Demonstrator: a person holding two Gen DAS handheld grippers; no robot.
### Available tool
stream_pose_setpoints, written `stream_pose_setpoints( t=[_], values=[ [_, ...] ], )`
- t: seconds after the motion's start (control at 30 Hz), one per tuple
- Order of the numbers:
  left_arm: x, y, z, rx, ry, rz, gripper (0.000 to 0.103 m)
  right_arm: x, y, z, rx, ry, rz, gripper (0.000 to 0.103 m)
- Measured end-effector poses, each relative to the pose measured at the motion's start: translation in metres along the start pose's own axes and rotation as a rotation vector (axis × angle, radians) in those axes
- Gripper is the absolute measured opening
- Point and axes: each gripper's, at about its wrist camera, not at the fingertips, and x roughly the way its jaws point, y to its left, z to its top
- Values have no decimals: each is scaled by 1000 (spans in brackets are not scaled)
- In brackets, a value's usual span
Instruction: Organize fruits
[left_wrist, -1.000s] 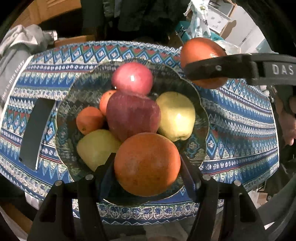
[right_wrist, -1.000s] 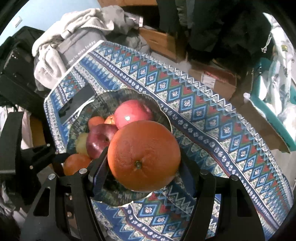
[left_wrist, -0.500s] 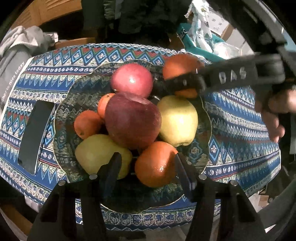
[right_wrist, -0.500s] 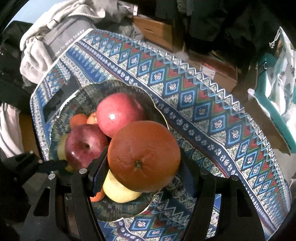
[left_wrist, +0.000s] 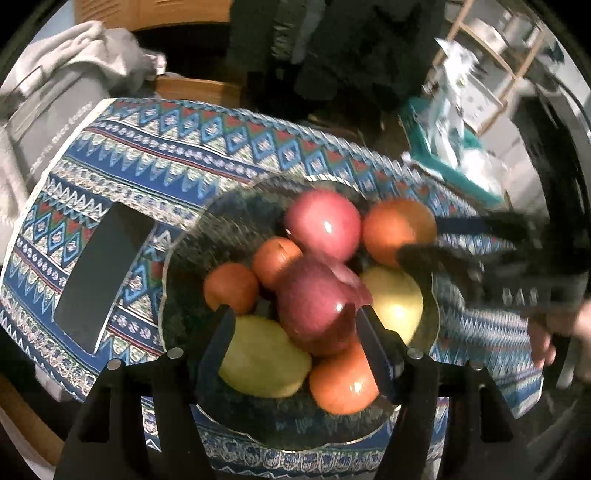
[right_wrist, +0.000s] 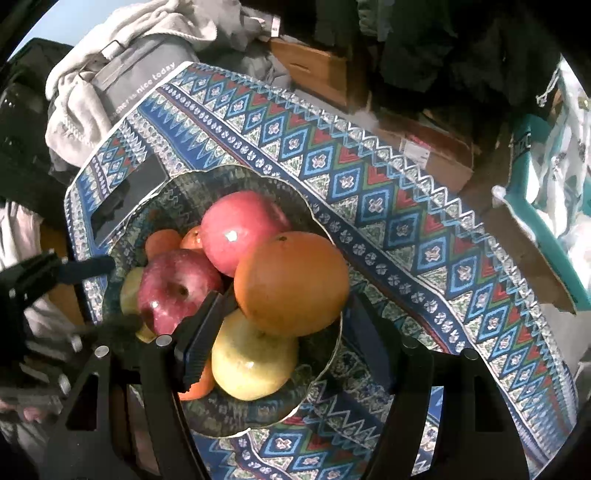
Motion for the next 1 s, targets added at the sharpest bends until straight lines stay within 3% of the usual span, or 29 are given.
stream_pose_setpoints(
  t=[0.27, 0.63, 1.0],
  values=[
    [-21, 11, 15, -65, -55, -10, 70, -50, 10, -7, 14, -110, -12, 72],
    [-66, -6, 14, -13, -135, 21, 79, -125, 23, -34, 7, -256, -81, 75],
    [-115, -34, 10, 64, -227, 52, 81, -196, 28, -67, 19, -426, -159, 78]
  ],
)
